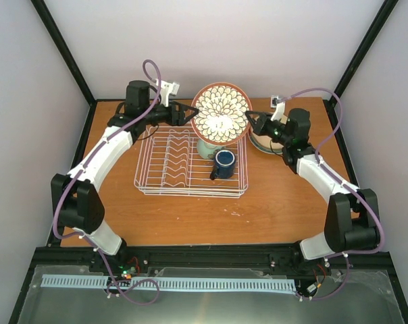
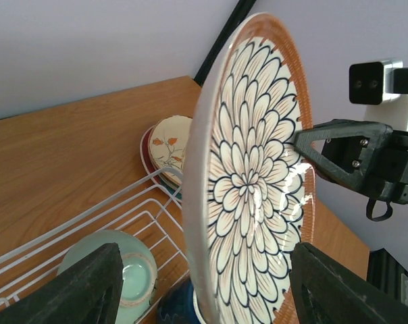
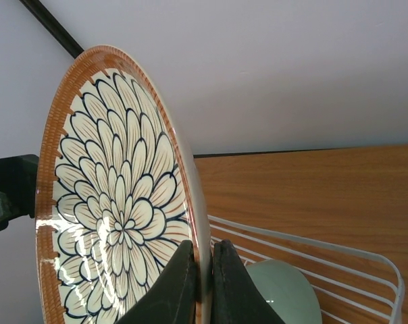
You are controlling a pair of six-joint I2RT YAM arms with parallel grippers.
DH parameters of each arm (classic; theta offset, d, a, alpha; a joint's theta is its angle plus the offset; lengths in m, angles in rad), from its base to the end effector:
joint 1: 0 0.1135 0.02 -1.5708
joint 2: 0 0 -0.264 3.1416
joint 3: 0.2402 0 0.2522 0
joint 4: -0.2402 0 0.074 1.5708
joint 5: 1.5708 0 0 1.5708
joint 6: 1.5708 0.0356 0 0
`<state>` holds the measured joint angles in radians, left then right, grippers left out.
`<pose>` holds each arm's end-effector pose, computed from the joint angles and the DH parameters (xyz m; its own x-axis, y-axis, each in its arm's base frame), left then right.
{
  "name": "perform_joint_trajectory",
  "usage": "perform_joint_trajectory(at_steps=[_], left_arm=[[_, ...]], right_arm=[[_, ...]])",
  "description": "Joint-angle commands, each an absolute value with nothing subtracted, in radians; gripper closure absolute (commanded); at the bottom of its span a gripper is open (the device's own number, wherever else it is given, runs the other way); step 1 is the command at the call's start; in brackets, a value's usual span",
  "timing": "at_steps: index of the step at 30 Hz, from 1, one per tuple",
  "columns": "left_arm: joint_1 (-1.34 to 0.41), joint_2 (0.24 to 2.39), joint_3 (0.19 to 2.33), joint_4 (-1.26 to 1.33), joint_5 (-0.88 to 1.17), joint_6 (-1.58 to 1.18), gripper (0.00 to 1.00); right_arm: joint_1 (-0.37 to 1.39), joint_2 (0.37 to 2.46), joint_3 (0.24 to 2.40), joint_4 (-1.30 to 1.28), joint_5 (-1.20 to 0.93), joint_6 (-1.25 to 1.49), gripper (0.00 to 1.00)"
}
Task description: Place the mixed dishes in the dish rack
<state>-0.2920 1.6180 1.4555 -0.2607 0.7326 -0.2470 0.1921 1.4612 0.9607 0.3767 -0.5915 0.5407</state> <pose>0.3527 -0.1309 0.3555 -0.5765 -0.0165 -0.8170 0.6776 0.5490 -0.4893 0.3276 0.0839 0.2982 -0.4651 0.3448 -0.8153 -0.5392 0.6202 0.5698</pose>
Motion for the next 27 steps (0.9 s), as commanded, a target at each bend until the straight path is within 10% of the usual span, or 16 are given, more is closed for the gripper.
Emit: perform_joint_trajectory(at_steps=[1,9,27], left_arm=[[-0.295,1.618,1.473,-0.267,0.716,-0.221,0.32],[-0.3,1.652,1.475,-0.201,0.81,-0.262,0.38],[-0.314,1.662,1.484,-0.212,0.846,-0.226,1.0]], right_arm=[[0.196,1.393,1.029,0.502,-0.624,0.566,0.97],[0.198,1.409,1.03,0.531,-0.666,0.606,0.97],[0.278,1.519,1.113,0.542,-0.751,0.629,0.97]])
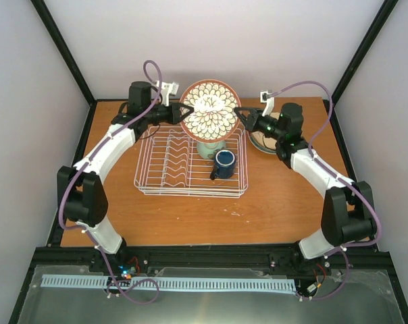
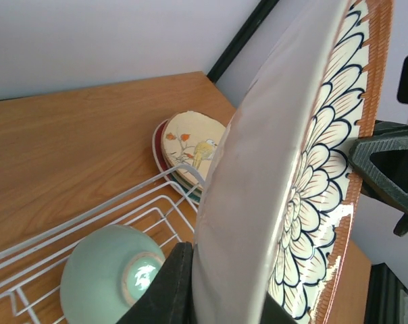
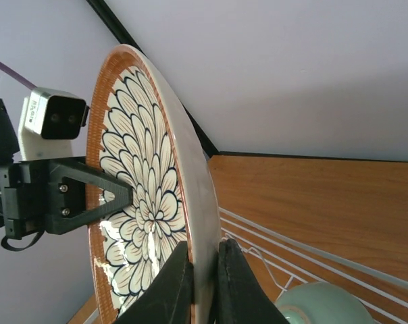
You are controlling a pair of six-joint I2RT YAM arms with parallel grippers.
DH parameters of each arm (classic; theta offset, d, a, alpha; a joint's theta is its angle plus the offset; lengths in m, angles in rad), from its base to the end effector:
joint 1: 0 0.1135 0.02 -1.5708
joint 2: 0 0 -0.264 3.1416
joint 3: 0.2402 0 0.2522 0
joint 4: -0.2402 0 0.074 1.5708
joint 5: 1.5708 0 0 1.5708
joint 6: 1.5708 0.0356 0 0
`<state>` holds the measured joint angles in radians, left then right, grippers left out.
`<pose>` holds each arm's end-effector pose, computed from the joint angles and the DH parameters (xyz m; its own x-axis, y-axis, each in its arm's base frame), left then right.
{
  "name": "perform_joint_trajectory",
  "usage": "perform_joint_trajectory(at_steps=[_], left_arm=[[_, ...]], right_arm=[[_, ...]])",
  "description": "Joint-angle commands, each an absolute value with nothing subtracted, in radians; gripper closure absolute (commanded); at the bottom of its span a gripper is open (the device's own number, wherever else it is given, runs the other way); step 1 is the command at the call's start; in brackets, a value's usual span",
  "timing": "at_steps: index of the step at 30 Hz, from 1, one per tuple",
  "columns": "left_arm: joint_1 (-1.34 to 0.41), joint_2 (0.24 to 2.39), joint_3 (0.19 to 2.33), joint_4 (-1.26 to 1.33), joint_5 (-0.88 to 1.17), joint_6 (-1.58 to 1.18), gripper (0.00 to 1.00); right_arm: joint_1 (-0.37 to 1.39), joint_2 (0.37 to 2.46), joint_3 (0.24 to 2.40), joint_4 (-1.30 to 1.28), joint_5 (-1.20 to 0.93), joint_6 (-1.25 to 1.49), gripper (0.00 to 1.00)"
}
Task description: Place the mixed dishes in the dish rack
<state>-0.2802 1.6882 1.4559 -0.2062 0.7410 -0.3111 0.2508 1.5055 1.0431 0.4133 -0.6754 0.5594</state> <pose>0.3719 -0.1320 0.3351 -0.6307 -0.0535 -0.7742 0.6285 0.5500 -0.5500 0.3339 0.1085 0.3164 -0.4641 0.3087 -0.8303 -0.6516 0.5159 0.5560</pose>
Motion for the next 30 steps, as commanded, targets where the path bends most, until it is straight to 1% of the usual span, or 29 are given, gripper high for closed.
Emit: perform_joint_trajectory(at_steps=[1,8,9,13,16,19,23,26,30], left_arm=[[-0.314,1.652,1.482,-0.226,0.826,-0.21,0.99],[-0.308,1.573,1.444,-0.242,0.643,-0.123,0.99],[-0.305,1.562,1.437,-0.241,0.626,-0.108,1.0],[-0.282,1.509,1.382,-0.206,0.551,-0.037,0.99],[-0.261,1.451,1.308,-0.12,0.521,0.044,0.99],[-0.201,1.377,1.211,0.005,0.58,0.056,0.99],[-0.094,1.294,1.101,0.167,0.631,0.075,0.99],[-0.055,1.287,1.066,0.262,0.616,0.138,0.99],[-0.047,1.304,1.024,0.378,0.655,0.267,1.0]], right_arm=[[0.281,1.524,1.119,0.537,-0.755,0.626,0.97],[0.29,1.546,1.135,0.515,-0.757,0.612,0.96],[0.291,1.546,1.135,0.51,-0.753,0.607,0.94],[0.291,1.533,1.127,0.473,-0.718,0.562,0.77],[0.289,1.513,1.118,0.437,-0.68,0.517,0.72],[0.281,1.501,1.115,0.403,-0.646,0.478,0.71],[0.254,1.491,1.089,0.424,-0.639,0.483,0.71],[0.245,1.5,1.081,0.438,-0.645,0.49,0.71],[0.245,1.516,1.066,0.457,-0.651,0.503,0.72]])
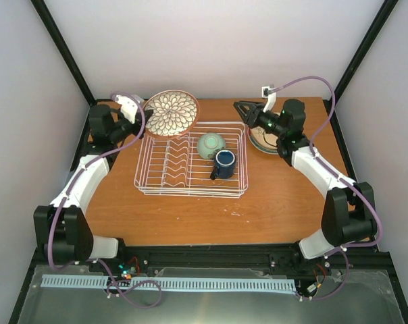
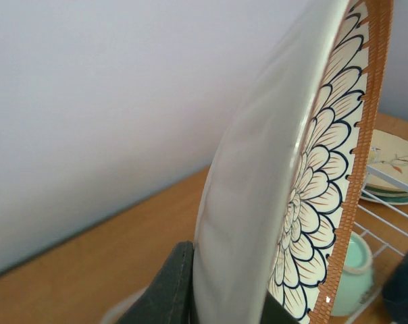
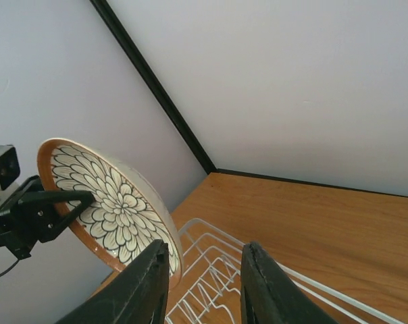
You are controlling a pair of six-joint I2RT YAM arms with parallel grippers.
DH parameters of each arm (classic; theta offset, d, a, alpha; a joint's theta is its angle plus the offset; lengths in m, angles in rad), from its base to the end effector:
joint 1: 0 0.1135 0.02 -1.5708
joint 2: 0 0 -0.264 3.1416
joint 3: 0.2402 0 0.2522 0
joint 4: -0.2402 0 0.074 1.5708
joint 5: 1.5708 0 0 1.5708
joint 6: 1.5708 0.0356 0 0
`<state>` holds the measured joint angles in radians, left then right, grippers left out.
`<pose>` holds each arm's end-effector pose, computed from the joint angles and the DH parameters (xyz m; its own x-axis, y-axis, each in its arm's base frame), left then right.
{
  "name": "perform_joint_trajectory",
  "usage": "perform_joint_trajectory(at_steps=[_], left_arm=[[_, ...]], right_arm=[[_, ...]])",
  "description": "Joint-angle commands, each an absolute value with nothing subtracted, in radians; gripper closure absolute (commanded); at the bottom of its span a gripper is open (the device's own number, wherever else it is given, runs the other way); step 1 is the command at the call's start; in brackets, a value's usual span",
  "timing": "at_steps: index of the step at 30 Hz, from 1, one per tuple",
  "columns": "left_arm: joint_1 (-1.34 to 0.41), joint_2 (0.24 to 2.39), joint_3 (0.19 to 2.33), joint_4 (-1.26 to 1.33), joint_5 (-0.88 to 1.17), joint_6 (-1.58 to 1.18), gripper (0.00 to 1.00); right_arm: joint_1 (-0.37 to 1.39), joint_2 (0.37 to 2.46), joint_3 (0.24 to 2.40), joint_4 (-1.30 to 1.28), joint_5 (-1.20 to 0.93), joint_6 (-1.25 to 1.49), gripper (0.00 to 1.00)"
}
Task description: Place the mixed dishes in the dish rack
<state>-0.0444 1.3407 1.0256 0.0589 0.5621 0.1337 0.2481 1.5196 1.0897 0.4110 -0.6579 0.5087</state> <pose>0.3109 -0.0328 0.3253 -0.1772 0.1208 -0.9767 0.5814 0.8136 -0.0049 0.3401 0.1086 0.3277 -0.3993 0.2964 -0.8676 -0.6784 0.5411 0.4971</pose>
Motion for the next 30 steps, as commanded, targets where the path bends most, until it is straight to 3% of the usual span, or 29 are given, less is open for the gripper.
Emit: perform_joint_trajectory(at_steps=[1,12,30], left_arm=[[-0.042,1.31,1.019,0.402,0.664,0.277,0.99],[0.121,1.35,0.961,0.568,0.981,0.306,0.99],[0.168,1.548,0.881,0.807,1.133,0.351,0.99]], right_arm=[[0.245,1.518,1.063,0.463,-0.65,0.505,0.72],[0.181,1.569,1.05,0.519,-0.67,0.557,0.72],[0.181,1.641,1.065,0.584,-0.688,0.616,0.73]])
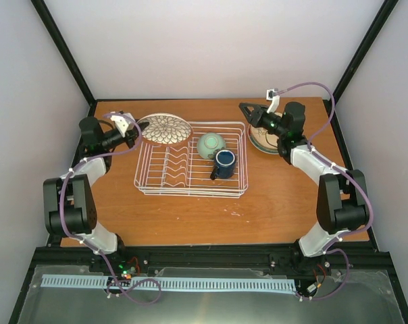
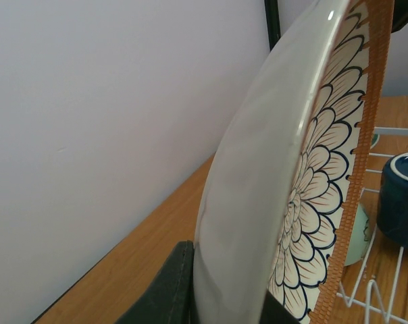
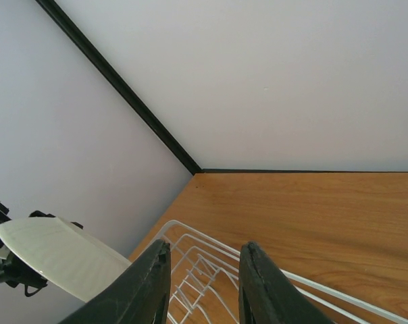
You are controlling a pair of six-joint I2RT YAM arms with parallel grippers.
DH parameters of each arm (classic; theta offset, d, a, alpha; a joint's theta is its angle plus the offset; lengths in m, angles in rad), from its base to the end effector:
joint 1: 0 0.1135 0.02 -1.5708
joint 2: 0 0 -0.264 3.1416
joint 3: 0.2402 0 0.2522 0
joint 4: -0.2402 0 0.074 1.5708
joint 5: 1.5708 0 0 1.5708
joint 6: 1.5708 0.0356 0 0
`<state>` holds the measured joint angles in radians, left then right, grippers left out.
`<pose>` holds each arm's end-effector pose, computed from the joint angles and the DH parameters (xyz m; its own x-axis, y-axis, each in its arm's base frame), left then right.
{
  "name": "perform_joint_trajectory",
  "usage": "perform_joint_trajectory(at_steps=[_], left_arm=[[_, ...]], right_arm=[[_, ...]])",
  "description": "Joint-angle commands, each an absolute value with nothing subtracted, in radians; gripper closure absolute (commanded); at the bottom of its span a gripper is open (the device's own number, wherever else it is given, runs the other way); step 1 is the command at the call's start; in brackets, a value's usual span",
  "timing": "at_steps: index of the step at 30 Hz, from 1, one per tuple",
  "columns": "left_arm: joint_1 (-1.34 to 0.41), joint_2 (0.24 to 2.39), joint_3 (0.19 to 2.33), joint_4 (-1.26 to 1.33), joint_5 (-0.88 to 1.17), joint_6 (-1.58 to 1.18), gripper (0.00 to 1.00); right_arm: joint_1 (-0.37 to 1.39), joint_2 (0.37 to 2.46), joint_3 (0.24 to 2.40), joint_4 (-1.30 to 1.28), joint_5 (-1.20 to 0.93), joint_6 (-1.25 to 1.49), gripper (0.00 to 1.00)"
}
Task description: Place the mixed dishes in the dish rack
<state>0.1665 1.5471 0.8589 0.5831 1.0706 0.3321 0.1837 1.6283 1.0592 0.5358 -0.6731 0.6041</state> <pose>0.3322 0.0242 0.2586 0.1569 0.1849 -0.9702 0.7721 0.5895 0.2372 0.3653 0.0904 0.2922 -0.4560 0.3670 -0.8108 -0.6031 0.5425 0.5848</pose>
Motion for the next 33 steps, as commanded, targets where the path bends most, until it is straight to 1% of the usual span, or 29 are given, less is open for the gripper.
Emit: perform_joint_trajectory(at_steps=[1,6,11,15,21,33], left_arm=[[0.167,1.556,0.888,0.797,1.125,0.371,1.0],[0.164,1.599,0.905,0.871,1.111,0.381,0.99],[0.113,1.632,0.93,0.836,1.061,0.479,0.99],[0.06,1.643,0.911,0.853,0.986,0.528,0.99],[0.043,1.641,0.855,0.976,0.932,0.527,0.99],[0.043,1.624,0.856,0.927,0.901,0.597,0.99]], right_arm=[[0.181,1.641,1.066,0.583,-0.687,0.615,0.73],[0.181,1.646,1.068,0.593,-0.683,0.62,0.73],[0.181,1.65,1.073,0.598,-0.675,0.618,0.73],[0.181,1.652,1.072,0.596,-0.674,0.616,0.73],[0.181,1.646,1.064,0.593,-0.668,0.606,0.74],[0.181,1.647,1.063,0.599,-0.668,0.606,0.74]])
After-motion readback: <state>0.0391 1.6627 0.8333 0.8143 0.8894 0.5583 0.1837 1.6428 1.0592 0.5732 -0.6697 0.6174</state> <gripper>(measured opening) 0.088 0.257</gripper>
